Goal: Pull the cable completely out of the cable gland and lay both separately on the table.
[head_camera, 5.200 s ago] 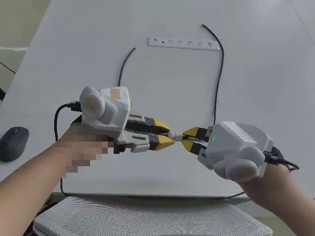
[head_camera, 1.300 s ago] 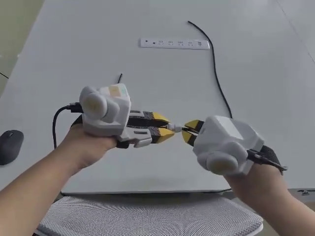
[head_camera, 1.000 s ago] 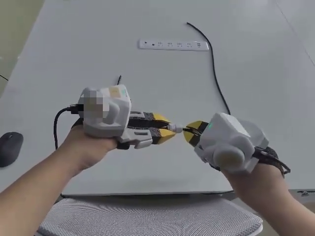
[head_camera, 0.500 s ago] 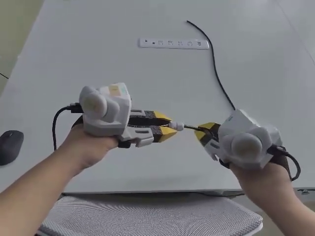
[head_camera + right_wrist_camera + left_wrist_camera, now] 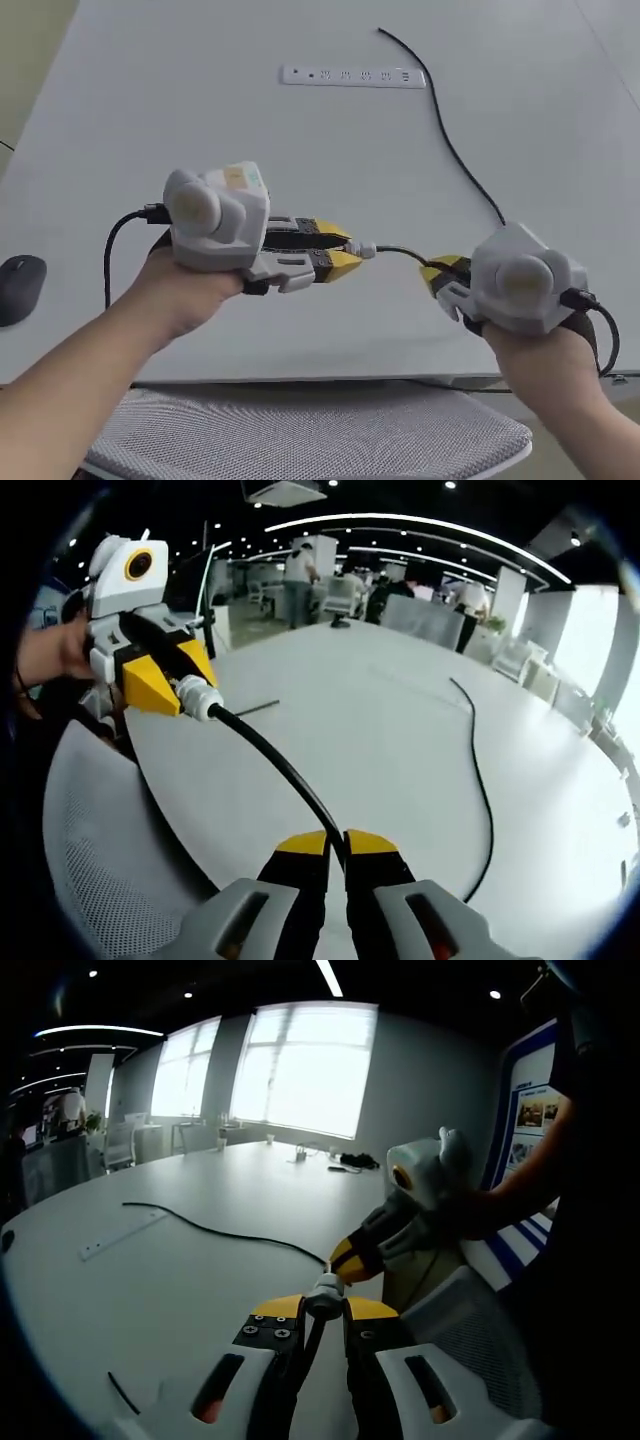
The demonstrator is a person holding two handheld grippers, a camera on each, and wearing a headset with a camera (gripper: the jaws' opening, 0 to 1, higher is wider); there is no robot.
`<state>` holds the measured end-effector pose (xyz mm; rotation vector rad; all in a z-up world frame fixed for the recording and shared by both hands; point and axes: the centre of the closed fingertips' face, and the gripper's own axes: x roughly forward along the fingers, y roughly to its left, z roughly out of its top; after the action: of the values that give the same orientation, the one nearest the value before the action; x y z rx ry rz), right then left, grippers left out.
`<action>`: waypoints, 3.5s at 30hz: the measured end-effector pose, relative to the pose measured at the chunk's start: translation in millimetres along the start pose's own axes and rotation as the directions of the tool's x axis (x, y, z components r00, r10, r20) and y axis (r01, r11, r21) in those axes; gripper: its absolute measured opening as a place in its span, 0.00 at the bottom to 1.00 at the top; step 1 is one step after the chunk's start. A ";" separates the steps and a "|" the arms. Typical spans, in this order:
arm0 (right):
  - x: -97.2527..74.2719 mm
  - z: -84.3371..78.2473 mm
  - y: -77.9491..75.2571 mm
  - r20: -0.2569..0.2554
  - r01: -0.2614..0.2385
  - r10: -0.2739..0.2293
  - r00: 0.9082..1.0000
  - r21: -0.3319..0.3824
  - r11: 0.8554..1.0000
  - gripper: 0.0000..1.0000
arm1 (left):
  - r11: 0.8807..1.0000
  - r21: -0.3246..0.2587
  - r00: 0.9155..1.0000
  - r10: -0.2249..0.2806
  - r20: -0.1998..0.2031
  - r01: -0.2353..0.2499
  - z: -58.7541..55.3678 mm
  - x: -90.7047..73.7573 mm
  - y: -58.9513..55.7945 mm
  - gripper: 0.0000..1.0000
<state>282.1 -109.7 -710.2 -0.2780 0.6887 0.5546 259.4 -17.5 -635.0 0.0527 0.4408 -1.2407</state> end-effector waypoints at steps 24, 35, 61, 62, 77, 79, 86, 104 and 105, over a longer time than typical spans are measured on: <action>2.6 -7.9 -2.6 -0.006 0.000 0.000 1.000 -0.081 0.997 0.00 | 1.000 -0.004 1.000 0.011 -0.013 -0.011 -0.8 -2.6 7.8 0.15; -14.5 15.3 7.7 0.018 -0.018 0.023 1.000 -0.214 0.977 0.14 | 1.000 -0.007 1.000 0.027 -0.011 -0.027 -1.0 -7.1 14.0 0.15; -11.0 75.0 74.9 0.003 -0.110 0.140 0.990 -0.600 0.793 0.10 | 1.000 -0.003 1.000 0.017 -0.021 -0.017 -4.2 -5.5 11.1 0.15; -10.7 74.9 75.6 0.003 -0.112 0.143 0.990 -0.604 0.789 0.09 | 1.000 -0.002 1.000 0.017 -0.021 -0.017 -3.9 -5.4 10.9 0.15; -10.6 68.4 78.3 -0.014 -0.131 0.157 0.988 -0.631 0.765 0.00 | 1.000 0.014 1.000 0.014 -0.026 -0.013 -3.8 -2.3 2.9 0.15; -10.7 68.1 78.3 -0.013 -0.131 0.157 0.988 -0.625 0.770 0.00 | 1.000 0.017 1.000 0.014 -0.027 -0.014 -3.9 -2.4 2.7 0.15; -11.6 69.3 76.5 0.008 -0.116 0.149 0.989 -0.589 0.800 0.00 | 1.000 0.021 1.000 0.017 -0.022 -0.016 -2.4 -4.1 2.8 0.15; -8.1 55.3 48.5 0.024 -0.074 0.089 0.996 -0.365 0.928 0.00 | 1.000 0.017 1.000 0.025 -0.012 -0.025 0.5 -7.2 7.1 0.15; -7.8 54.5 46.9 0.021 -0.072 0.085 0.996 -0.362 0.930 0.00 | 1.000 0.017 1.000 0.026 -0.011 -0.026 0.9 -7.5 7.6 0.15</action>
<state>279.0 -51.5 -667.5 -0.5853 0.5613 0.7619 264.8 -8.5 -633.0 0.0793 0.4377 -1.2194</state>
